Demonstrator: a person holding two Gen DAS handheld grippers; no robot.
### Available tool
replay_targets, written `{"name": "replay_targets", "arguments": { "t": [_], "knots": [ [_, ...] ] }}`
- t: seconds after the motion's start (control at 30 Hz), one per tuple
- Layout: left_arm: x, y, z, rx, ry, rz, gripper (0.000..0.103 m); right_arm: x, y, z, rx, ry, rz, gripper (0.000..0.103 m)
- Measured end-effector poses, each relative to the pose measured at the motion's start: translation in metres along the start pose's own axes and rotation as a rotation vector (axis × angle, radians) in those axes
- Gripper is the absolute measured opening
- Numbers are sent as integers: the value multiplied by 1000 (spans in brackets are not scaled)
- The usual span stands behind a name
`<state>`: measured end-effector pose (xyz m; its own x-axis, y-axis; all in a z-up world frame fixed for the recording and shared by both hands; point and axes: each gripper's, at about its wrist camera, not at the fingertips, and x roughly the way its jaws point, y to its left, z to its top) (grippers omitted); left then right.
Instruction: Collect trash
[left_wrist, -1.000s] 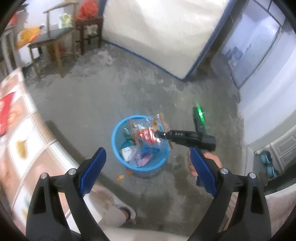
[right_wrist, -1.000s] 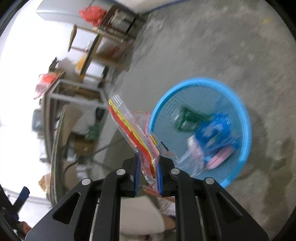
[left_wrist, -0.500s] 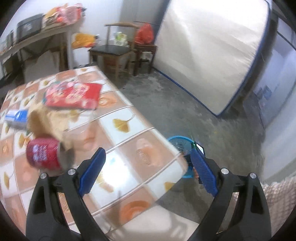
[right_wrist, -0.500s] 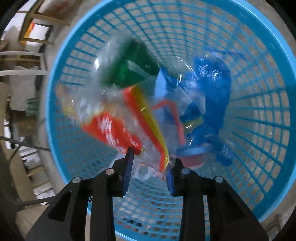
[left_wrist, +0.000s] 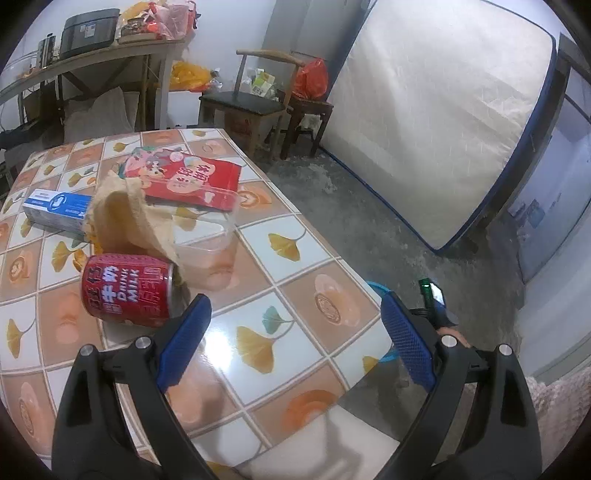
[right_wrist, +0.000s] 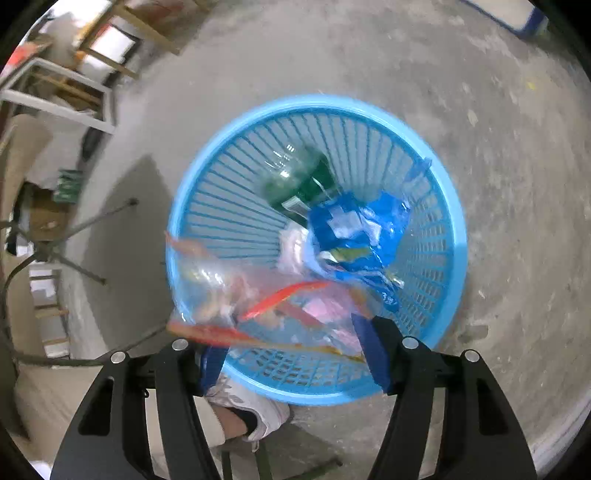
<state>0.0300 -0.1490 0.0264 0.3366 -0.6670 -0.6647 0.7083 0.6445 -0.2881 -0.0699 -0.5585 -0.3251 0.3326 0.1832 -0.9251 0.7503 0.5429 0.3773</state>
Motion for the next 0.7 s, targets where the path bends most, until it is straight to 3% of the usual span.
{"name": "replay_targets", "arguments": {
  "t": [0.1, 0.27, 0.33, 0.5, 0.7],
  "knots": [
    [-2, 9, 0, -15, -19, -7, 89, -9, 6, 5, -23, -4, 71, 62],
    [0, 21, -2, -56, -12, -11, 89, 22, 0, 2, -14, 74, -31, 62],
    [-1, 23, -2, -59, -15, -13, 89, 18, -6, -1, 13, 52, -36, 62],
    [-1, 28, -2, -60, -29, -7, 89, -21, -5, -8, 4, -38, 61, 62],
    [1, 32, -3, -85, -29, -26, 89, -40, 4, -12, -15, -135, 292, 62]
  ]
}}
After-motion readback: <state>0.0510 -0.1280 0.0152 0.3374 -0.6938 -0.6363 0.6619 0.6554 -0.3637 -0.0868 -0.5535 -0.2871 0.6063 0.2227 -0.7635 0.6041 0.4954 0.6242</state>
